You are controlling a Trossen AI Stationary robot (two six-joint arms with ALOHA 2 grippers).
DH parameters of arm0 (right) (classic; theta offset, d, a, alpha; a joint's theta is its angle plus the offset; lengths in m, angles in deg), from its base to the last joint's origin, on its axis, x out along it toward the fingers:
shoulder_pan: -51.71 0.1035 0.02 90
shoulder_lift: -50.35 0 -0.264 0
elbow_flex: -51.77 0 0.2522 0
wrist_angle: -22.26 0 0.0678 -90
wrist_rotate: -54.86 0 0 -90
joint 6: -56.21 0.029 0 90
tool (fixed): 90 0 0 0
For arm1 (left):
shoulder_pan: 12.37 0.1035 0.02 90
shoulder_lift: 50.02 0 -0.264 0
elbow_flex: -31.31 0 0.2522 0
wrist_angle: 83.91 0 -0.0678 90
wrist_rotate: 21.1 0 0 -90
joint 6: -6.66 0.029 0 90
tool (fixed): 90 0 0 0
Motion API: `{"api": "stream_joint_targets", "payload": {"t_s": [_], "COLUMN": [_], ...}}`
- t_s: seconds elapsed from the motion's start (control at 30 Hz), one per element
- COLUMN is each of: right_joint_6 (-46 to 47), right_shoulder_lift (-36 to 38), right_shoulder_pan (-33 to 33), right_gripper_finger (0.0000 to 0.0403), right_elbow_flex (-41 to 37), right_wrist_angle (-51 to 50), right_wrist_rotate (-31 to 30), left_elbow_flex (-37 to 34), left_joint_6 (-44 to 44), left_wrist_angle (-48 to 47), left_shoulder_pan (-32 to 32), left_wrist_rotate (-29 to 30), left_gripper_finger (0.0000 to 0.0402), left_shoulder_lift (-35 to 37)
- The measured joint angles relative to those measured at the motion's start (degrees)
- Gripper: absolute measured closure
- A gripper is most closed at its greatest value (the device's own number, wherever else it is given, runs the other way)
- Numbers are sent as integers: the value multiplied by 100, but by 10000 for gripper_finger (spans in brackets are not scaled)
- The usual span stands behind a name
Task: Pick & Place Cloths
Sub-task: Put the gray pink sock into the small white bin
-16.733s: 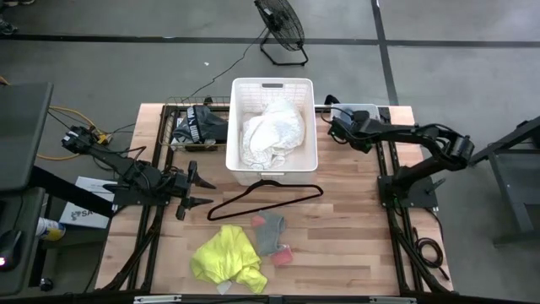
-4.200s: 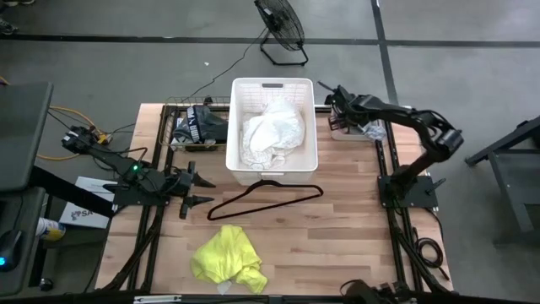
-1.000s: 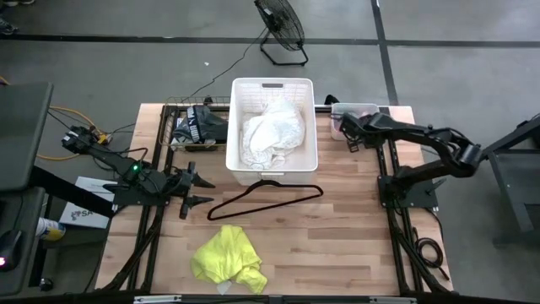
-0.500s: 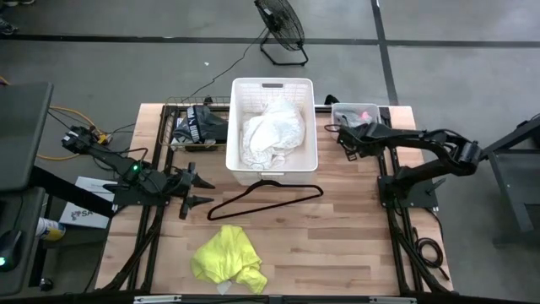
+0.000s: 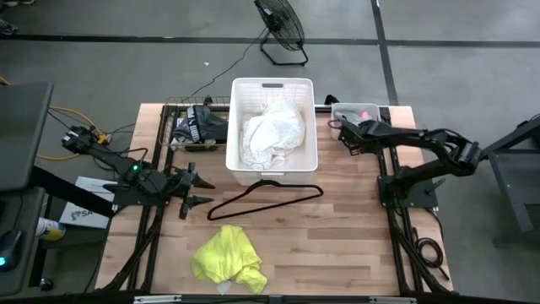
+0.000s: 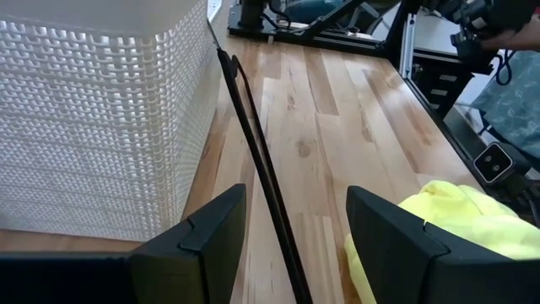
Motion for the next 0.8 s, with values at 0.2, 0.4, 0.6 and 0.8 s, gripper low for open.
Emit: {"api": "stream_joint_targets", "payload": {"t_s": [0.2,0.4,0.6,0.8], "right_joint_6": [-489,-613,-706,-773], "right_shoulder_lift": [-1,-1,-1,-1], "right_shoulder_pan": [-285,-494,-762,-897], "right_gripper_finger": [199,199,200,231], "right_elbow_flex": [0,0,0,0], "right_wrist_angle": [540,602,608,693], "right_wrist_rotate": [-202,-275,-275,-140], "left_elbow_flex": [0,0,0,0], "left_joint_6": [85,86,79,70], "left_wrist_angle": [-37,-77,-129,-127], "left_shoulder_pan": [0,0,0,0], "left_wrist_rotate": [-9,-9,-11,-9], "left_gripper_finger": [201,201,201,201], "left_shoulder_lift": [2,2,2,-1]}}
